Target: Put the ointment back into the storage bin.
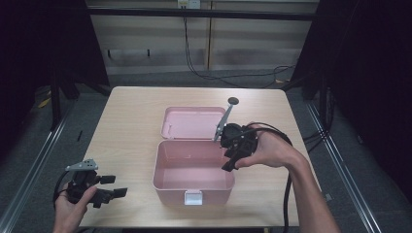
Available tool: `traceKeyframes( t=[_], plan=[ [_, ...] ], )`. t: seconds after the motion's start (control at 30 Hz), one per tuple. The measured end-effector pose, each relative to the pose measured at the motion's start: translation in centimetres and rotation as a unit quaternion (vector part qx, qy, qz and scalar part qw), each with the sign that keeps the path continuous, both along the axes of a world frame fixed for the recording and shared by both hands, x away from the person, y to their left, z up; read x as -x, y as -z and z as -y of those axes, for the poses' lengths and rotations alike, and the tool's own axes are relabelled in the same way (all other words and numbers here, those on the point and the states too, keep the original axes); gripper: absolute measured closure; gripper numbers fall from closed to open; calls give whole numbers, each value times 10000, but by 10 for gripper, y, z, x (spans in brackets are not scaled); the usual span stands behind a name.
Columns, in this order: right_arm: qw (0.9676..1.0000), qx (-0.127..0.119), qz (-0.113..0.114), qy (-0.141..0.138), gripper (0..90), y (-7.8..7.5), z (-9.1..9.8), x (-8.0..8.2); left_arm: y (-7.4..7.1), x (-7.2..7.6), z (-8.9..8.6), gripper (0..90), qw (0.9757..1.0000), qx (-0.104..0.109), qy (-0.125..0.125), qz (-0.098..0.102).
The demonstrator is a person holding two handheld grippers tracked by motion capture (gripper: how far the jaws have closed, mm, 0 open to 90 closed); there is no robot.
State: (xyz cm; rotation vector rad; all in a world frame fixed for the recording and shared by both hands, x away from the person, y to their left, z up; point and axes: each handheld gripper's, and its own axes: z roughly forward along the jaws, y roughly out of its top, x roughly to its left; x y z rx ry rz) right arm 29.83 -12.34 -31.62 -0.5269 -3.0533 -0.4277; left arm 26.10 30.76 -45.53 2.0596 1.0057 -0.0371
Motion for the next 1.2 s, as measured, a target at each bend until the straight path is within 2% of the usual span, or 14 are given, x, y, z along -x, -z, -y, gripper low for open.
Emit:
traceKeyframes(
  t=[0.2,0.4,0.87,0.97,1.0,1.03,1.17,1.2],
  plan=[
    [9996,-61,82,271,506,-4,25,7,0,0,0,181,10000,14,2,-16],
    [9988,-110,107,468,469,-1,46,13,1,0,1,181,10000,-25,22,-11],
    [9952,-197,7,962,465,31,84,24,1,-1,1,181,10000,-39,11,-22],
    [9932,-214,-55,1140,457,42,89,26,1,0,2,181,10000,-34,2,-27],
    [9911,-205,-87,1311,456,50,95,27,1,-1,1,181,10000,-30,12,-34],
    [9911,-205,-87,1311,456,50,95,27,1,-1,2,181,10000,-27,8,-33],
    [9863,-240,-49,1634,453,63,104,28,1,-1,2,181,10000,-31,3,-18],
    [9842,-266,-60,1751,451,66,106,29,1,-1,2,181,10000,-44,5,-12]
  ],
)
